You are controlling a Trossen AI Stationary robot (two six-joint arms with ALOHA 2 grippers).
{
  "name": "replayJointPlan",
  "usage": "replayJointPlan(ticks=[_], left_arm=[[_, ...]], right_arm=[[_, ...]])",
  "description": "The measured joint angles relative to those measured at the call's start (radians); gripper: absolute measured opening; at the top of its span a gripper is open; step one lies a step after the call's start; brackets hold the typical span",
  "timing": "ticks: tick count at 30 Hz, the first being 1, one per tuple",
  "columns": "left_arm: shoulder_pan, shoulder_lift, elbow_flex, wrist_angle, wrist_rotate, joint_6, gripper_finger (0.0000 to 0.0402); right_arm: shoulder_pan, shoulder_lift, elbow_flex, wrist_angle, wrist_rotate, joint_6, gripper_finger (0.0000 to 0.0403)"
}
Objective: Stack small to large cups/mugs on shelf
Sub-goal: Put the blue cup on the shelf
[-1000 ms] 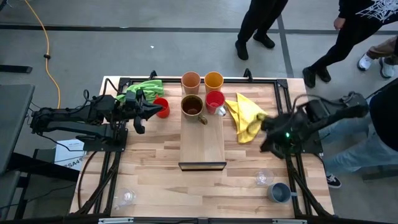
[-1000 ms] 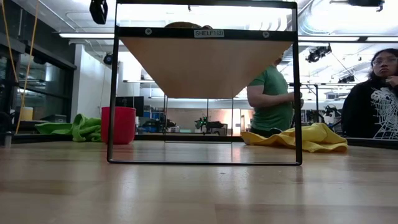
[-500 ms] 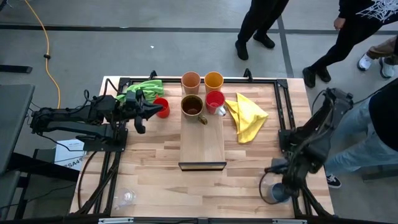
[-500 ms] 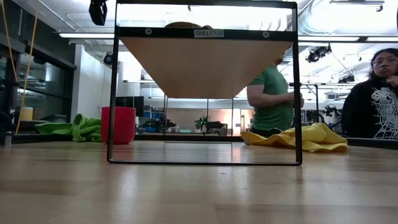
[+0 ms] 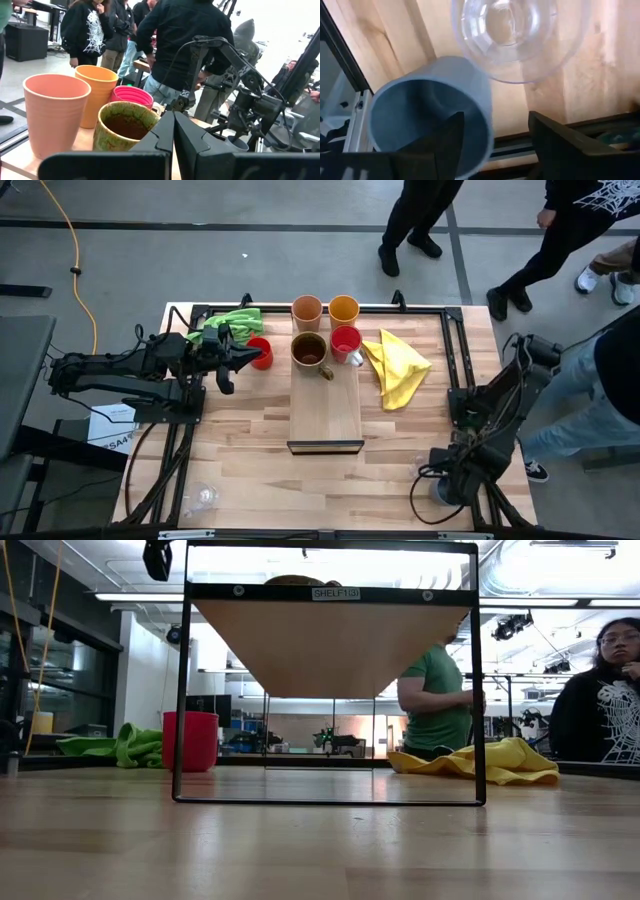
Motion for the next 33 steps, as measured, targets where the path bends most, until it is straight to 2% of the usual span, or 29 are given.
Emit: replayJointPlan(ticks=[8,14,18,24,25,33], left_arm=[[0.000,0.000,0.000,0.001,0.000,0.000,0.0000],[0.000,0.000,0.000,0.002,0.000,-0.001,0.0000],[0.000,0.000,0.000,0.002,0.000,-0.001,0.0000],[0.000,0.000,0.000,0.002,0.000,-0.001,0.0000],[0.000,0.000,0.000,0.002,0.000,-0.001,0.0000],[0.000,0.000,0.000,0.002,0.000,-0.001,0.0000]], right_arm=[[0.024,0.096,0.000,0.020,-0.009,0.038,0.0211],[0.024,0.117,0.000,0.028,-0.009,0.069,0.0198],[0.023,0.117,0.000,0.029,-0.025,0.057,0.0150],[0.023,0.117,0.000,0.028,-0.061,0.006,0.0021],[0.023,0.117,0.000,0.029,-0.061,0.002,0.0011],[0.023,0.111,0.000,0.035,-0.057,-0.003,0.0005]])
